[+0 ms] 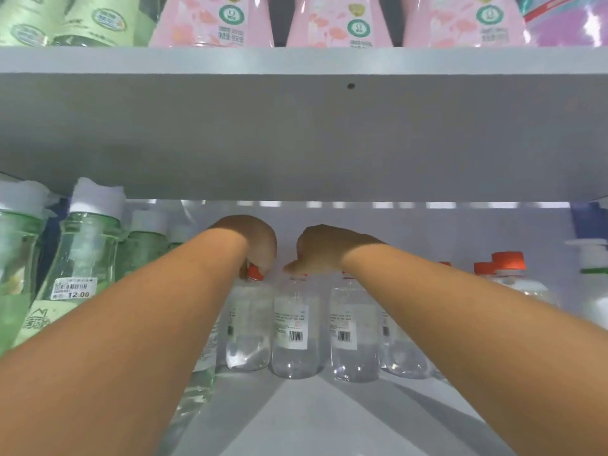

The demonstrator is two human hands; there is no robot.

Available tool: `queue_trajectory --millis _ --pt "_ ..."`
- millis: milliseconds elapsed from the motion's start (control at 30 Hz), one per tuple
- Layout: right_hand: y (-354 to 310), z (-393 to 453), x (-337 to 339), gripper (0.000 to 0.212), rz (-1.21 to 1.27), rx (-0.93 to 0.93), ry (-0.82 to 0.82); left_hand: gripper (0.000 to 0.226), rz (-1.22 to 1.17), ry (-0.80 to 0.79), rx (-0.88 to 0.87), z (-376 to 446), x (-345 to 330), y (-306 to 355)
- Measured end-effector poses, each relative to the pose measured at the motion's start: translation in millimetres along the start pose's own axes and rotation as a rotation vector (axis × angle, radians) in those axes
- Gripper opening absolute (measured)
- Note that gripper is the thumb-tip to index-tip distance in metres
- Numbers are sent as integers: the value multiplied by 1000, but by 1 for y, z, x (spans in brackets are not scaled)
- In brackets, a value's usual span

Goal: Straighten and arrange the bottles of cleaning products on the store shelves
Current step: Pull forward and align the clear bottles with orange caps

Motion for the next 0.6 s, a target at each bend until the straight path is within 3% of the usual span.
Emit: queue_trajectory --millis 133,467,600 --pt "5 1 -5 47 67 -15 -42 20 56 33 10 7 -7 -7" --pt "16 8 -18 28 70 -64 -118 28 -235 127 -9 13 -17 -10" --pt "21 11 -20 34 126 -62 -107 24 -331 101 -13 12 -21 -9"
Point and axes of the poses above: each hand's wrist, its own z-axis towards the middle knuckle, its own x-axis out of the back of the hand, y = z × x, the point moved 6 cm from there along z, towards the middle knuckle, and after that the axes turned 3 degrees about -x, right-handed, at the moved point
